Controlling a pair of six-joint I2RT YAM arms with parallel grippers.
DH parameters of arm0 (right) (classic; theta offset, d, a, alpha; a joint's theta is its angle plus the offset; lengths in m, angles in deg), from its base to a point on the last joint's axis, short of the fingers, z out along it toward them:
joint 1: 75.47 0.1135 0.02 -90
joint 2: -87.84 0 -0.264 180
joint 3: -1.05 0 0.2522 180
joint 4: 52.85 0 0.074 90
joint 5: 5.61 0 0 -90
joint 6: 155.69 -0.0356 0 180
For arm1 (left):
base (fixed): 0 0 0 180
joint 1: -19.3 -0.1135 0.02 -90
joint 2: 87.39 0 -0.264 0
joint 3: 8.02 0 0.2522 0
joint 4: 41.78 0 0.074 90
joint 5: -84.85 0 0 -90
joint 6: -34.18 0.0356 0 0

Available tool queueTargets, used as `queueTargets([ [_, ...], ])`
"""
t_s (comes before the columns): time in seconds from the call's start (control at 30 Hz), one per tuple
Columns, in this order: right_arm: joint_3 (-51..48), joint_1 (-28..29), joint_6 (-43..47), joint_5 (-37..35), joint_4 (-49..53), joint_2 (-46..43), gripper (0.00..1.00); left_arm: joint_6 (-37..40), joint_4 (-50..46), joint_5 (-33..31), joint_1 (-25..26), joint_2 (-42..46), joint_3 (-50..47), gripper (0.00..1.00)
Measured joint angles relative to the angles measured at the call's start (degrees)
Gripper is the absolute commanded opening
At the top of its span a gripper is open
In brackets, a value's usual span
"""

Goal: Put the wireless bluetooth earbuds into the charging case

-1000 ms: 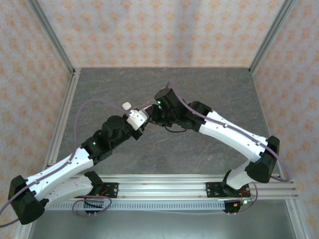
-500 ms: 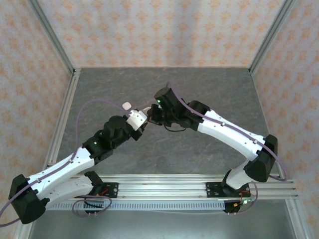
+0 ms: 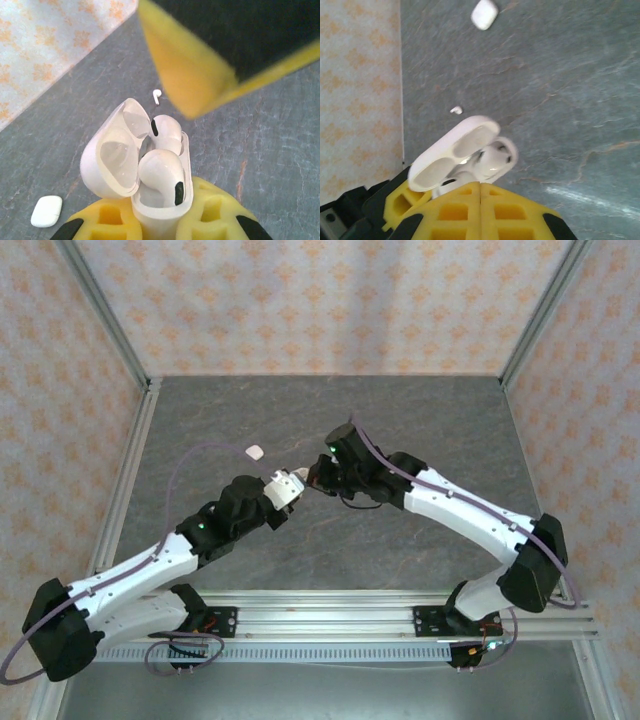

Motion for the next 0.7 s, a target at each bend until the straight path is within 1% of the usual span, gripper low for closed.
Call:
queueTargets([
  [0.2, -8.35, -4.68, -0.79, 0.33, -2.69, -2.62, 0.00, 2.25, -1.14, -0.04, 0.24, -4.76, 0.00, 0.00],
  [0.33, -14.29, -8.74, -0.94, 1.75, -4.98, -3.93, 0.00, 4.17, -5.60, -1.68, 0.26, -11.89, 2.14, 0.00],
  [0.43, -18.80, -12.09, -0.96, 2.99, -6.29, -4.68, 0.00, 5.46, -10.25, -5.77, 1.18, -19.34, 6.73, 0.00],
  [0.57, -23.15, -15.08, -0.92, 4.59, -7.58, -5.14, 0.00, 8.70, -15.72, -12.50, 4.17, -27.74, 12.96, 0.00],
  [0.7, -25.03, -16.81, -0.48, 5.35, -7.78, -6.01, 0.00, 11.80, -19.34, -17.53, 6.40, -31.65, 16.28, 0.00],
])
